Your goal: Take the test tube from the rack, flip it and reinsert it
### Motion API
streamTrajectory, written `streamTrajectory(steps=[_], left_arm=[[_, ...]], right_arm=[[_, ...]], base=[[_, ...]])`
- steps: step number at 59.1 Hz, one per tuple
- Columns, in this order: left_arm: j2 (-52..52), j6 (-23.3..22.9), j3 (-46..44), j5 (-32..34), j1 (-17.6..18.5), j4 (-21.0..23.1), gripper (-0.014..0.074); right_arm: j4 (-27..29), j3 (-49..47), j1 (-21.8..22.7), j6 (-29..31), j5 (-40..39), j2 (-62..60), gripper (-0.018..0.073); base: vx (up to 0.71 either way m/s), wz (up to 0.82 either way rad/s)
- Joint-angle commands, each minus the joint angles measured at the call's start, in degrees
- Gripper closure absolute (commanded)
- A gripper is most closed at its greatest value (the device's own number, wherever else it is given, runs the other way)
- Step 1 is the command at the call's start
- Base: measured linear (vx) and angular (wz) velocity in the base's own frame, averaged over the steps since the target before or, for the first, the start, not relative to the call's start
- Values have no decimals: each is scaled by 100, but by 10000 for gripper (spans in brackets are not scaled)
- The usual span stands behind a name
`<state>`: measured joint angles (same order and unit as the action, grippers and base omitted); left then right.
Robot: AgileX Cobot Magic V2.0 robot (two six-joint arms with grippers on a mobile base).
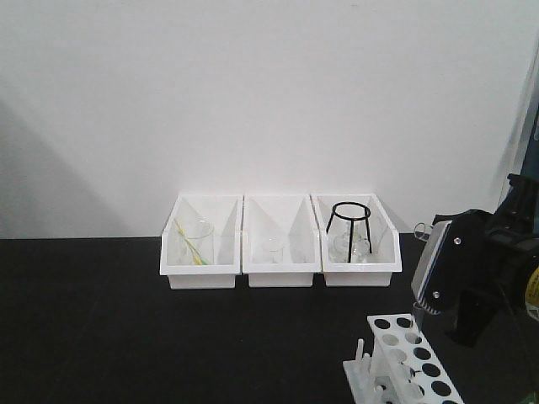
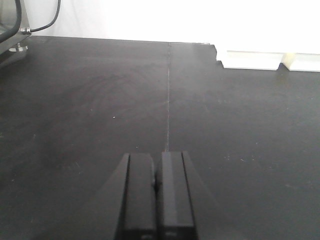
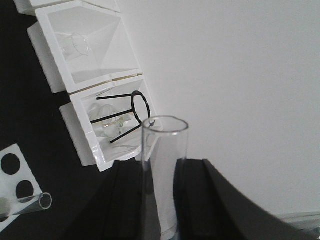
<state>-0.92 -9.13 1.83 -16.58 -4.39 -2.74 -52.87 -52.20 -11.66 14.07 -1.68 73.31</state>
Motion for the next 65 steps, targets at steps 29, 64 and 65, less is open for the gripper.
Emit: streamTrajectory(steps=[29,64,65], left_arm=[[-66,1,-1,494,41,25,603],[-66,1,-1,494,41,25,603],[-66,1,-1,494,41,25,603]], right_arm=[[1849,-215,-3,-3426,-278,-155,530],[3451,1379,714,-3296,-4029,305,530],[3451,1395,714,-3296,-4131,346,530]], base=[[0,0],[0,0],[0,0]])
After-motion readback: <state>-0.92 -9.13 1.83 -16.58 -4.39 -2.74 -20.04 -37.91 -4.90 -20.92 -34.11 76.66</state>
